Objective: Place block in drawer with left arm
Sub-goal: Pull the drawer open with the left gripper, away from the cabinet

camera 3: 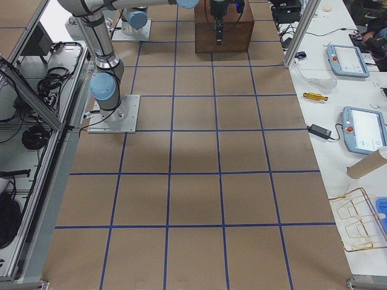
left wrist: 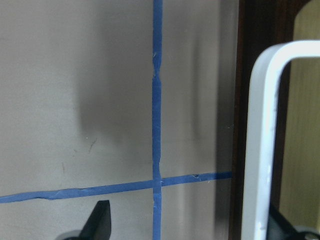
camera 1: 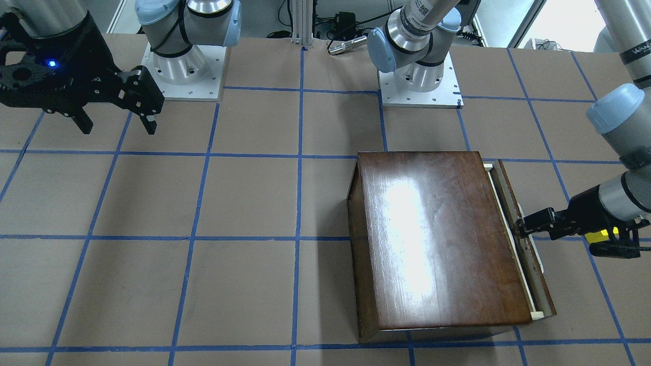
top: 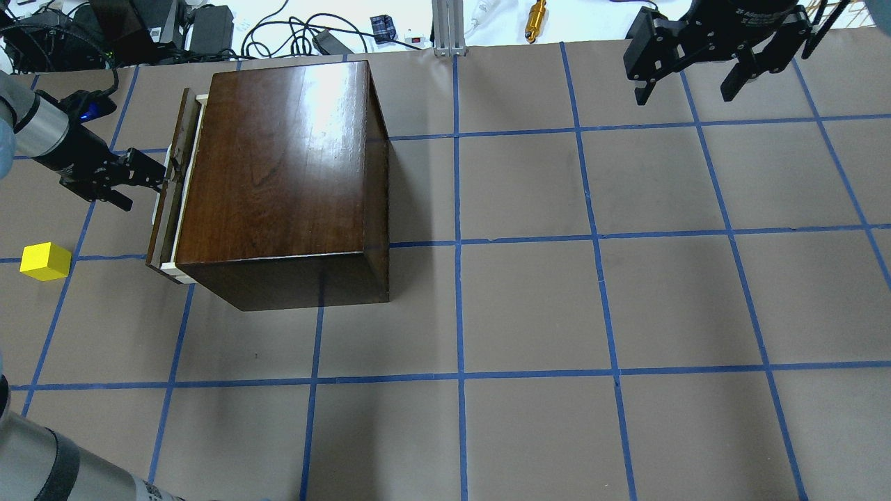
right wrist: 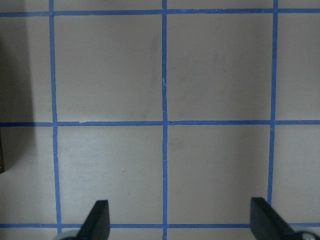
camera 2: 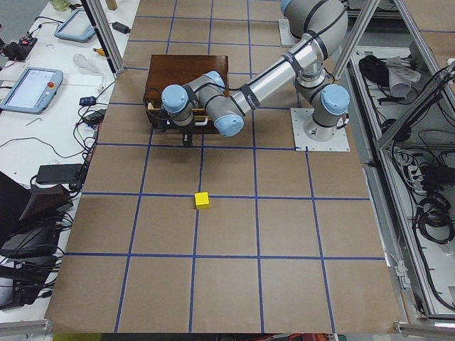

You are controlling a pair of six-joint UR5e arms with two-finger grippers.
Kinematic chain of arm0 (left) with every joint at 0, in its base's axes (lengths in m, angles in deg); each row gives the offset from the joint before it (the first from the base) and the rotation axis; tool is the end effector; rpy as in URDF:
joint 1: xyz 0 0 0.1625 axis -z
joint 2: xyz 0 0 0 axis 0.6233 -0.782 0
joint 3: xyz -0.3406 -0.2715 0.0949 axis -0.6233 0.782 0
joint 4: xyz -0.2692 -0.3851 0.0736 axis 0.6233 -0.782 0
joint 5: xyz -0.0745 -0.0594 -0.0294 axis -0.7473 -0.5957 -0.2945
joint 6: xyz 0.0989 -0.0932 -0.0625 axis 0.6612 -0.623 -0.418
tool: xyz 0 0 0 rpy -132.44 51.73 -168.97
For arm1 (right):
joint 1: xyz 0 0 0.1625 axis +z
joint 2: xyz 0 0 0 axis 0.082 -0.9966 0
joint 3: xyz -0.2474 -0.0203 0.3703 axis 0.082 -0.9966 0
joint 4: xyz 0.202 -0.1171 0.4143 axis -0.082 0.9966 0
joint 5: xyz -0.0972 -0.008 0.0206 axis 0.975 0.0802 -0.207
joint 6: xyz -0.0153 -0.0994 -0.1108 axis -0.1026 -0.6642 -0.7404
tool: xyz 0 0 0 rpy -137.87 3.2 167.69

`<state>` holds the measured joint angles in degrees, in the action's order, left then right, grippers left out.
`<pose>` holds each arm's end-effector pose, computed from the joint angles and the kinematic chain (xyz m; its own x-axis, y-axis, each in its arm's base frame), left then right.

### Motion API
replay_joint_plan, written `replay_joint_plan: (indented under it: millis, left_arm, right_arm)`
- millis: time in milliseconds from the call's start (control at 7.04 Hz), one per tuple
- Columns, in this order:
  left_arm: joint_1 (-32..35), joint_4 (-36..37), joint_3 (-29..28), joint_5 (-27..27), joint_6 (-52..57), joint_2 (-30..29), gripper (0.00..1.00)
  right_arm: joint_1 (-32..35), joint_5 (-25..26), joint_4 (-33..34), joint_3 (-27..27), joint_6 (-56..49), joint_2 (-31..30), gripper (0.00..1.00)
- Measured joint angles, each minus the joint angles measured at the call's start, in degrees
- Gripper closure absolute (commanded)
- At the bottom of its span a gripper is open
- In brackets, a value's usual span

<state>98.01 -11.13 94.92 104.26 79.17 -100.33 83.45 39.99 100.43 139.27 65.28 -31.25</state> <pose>0.1954 -0.6530 0.2239 -0.9669 -0.0294 0.2533 -0.0201 0.9990 0.0391 0.1165 -0.5882 0.5203 -0.9999 -0.0039 -0.0117 -0.0030 0.9971 -0.0764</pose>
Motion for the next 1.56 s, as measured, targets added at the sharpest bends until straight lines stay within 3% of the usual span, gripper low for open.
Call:
replay_joint_plan:
  millis: [1562]
  left_arm:
    - [-5.92,-0.39,-2.34,-0.02,5.31,-0.71,0.0]
  right_arm:
    - [0.0,-0.02,0.0,0.0,0.0,0.03,0.0]
